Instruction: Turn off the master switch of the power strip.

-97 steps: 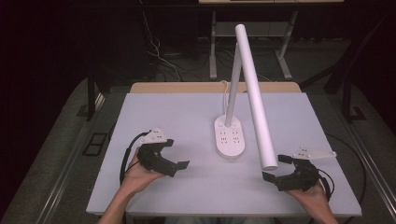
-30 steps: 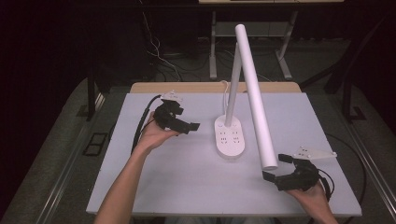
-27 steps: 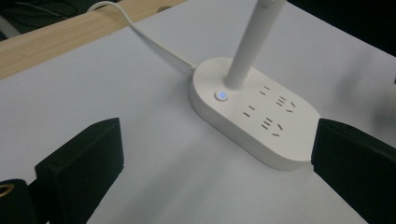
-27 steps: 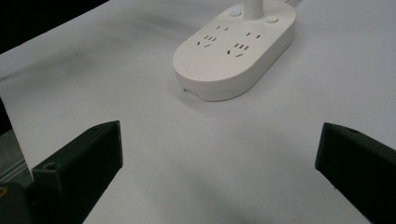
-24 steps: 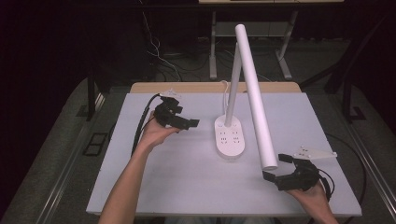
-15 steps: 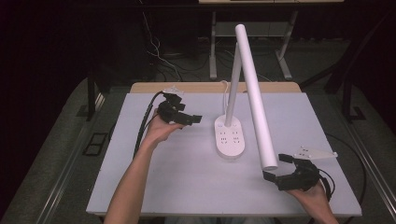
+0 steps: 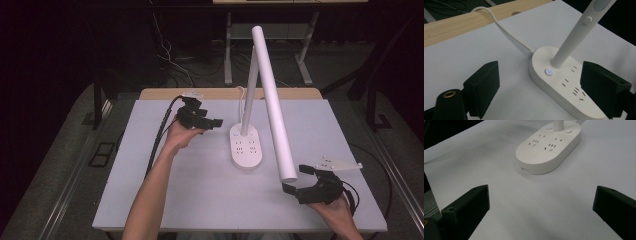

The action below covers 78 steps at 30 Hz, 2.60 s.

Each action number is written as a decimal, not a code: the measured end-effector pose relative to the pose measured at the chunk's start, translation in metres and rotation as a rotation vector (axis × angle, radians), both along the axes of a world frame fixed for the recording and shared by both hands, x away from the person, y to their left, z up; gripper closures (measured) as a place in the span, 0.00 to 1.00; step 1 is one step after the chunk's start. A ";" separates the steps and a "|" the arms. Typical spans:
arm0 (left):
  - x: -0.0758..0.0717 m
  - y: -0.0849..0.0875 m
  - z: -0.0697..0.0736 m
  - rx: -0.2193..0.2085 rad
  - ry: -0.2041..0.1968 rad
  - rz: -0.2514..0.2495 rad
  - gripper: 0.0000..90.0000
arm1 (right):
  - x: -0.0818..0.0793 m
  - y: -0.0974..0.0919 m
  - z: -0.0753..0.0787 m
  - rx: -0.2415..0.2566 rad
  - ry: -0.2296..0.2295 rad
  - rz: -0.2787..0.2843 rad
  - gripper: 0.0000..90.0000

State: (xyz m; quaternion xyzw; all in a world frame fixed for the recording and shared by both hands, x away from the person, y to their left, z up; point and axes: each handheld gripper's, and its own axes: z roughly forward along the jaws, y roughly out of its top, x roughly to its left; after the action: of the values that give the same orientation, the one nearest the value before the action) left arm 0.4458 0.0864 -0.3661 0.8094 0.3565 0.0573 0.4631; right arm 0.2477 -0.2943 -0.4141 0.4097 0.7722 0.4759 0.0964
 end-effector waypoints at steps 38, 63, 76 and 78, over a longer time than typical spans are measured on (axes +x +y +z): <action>0.015 -0.031 -0.025 -0.100 0.087 0.003 0.97 | 0.001 -0.001 -0.001 -0.004 0.004 0.007 0.00; 0.015 -0.054 -0.053 -0.086 0.138 -0.021 0.99 | 0.002 0.000 -0.002 -0.010 0.011 0.016 0.00; 0.015 -0.061 -0.066 -0.070 0.152 -0.036 0.99 | 0.001 0.000 -0.002 -0.007 0.011 0.020 0.00; 0.016 -0.061 -0.067 -0.071 0.161 -0.029 0.99 | 0.001 0.000 -0.002 -0.007 0.011 0.019 0.00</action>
State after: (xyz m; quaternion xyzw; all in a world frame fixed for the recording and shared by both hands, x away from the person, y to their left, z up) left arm 0.4614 0.0250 -0.4336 0.7996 0.3824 -0.0272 0.4622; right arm 0.2488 -0.2947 -0.4156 0.4045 0.7782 0.4720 0.0891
